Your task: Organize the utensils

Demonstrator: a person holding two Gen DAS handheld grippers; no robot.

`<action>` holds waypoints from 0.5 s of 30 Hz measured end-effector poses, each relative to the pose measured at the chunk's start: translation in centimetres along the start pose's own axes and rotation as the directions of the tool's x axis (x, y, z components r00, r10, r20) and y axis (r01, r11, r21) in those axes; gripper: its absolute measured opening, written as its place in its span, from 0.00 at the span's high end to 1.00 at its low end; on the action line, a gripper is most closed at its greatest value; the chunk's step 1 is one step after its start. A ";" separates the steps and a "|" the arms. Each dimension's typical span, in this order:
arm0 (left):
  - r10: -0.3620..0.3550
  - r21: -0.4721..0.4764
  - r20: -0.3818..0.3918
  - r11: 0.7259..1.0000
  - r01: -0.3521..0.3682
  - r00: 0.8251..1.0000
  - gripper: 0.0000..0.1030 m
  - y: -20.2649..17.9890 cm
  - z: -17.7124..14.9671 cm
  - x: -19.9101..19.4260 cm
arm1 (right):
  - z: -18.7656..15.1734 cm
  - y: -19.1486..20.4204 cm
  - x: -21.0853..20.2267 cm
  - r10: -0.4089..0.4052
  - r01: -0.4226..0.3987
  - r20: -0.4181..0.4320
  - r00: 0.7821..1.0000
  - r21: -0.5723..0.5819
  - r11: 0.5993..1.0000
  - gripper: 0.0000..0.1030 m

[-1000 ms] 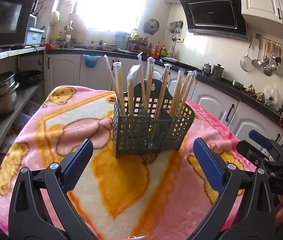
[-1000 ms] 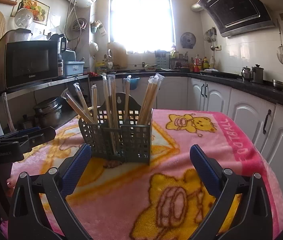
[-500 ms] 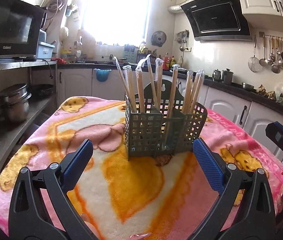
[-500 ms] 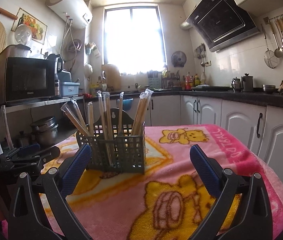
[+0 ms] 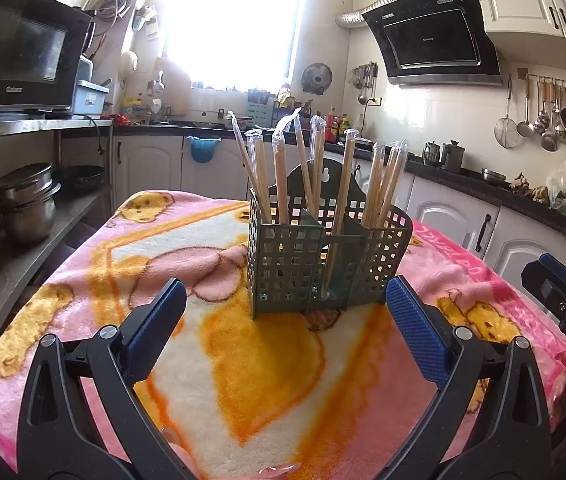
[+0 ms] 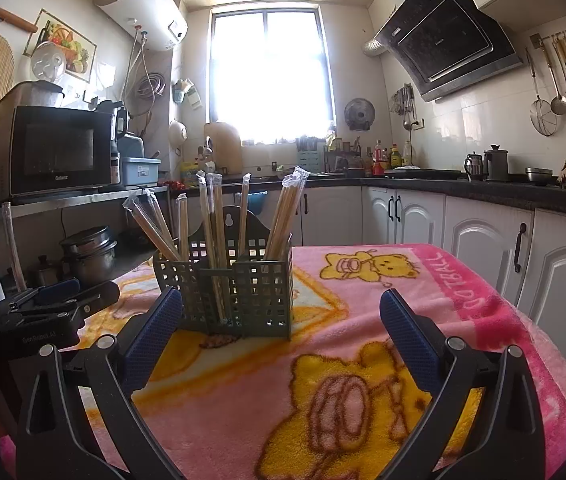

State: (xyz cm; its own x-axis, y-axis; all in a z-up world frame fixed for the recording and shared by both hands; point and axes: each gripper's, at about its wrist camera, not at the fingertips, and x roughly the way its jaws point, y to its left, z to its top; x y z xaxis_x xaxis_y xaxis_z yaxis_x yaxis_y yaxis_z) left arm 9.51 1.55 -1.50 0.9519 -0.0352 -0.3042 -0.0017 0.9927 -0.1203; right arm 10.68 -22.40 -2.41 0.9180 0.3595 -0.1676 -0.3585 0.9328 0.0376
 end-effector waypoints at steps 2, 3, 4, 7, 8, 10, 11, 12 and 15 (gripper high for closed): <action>-0.002 0.001 0.001 1.000 0.002 1.000 0.10 0.0 0.0 0.0 | 0.0 0.0 0.1 0.000 0.000 -0.003 1.000 -0.001 1.000 0.06; -0.002 0.001 0.003 1.000 0.002 1.000 0.10 -0.1 0.0 -0.2 | 0.0 0.0 0.0 0.000 0.000 -0.002 1.000 0.001 1.000 0.06; -0.002 0.002 0.004 1.000 0.002 1.000 0.10 -0.1 0.0 -0.2 | 0.0 0.0 0.0 0.000 0.000 -0.001 1.000 0.002 1.000 0.06; -0.004 0.001 0.005 1.000 0.004 1.000 0.10 -0.2 0.1 -0.2 | 0.0 0.0 0.0 -0.005 0.005 0.000 1.000 0.001 1.000 0.06; -0.004 0.000 0.005 1.000 0.004 1.000 0.10 -0.2 0.1 -0.2 | 0.0 0.0 0.0 -0.006 0.006 0.000 1.000 0.003 1.000 0.06; -0.006 0.000 0.004 1.000 0.006 1.000 0.10 -0.2 0.0 -0.2 | 0.0 0.1 0.0 -0.009 0.009 0.003 1.000 0.001 1.000 0.06; -0.006 0.000 0.005 1.000 0.006 1.000 0.10 -0.2 0.1 -0.2 | -0.1 0.1 0.0 -0.009 0.009 0.002 1.000 0.001 1.000 0.06; -0.004 0.001 0.005 1.000 0.004 1.000 0.10 -0.2 0.0 -0.2 | -0.1 0.1 0.0 -0.011 0.011 0.001 1.000 0.001 1.000 0.06; -0.005 0.001 0.005 1.000 0.005 1.000 0.10 -0.2 0.0 -0.3 | -0.2 0.2 -0.1 -0.017 0.017 0.000 1.000 0.001 1.000 0.06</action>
State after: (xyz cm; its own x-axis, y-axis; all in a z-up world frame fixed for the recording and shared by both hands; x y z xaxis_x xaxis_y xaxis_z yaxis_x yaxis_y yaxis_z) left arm 9.28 1.37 -1.36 0.9534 -0.0400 -0.2992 0.0037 0.9927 -0.1207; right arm 10.50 -22.26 -2.58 0.9238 0.3439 -0.1683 -0.3429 0.9387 0.0360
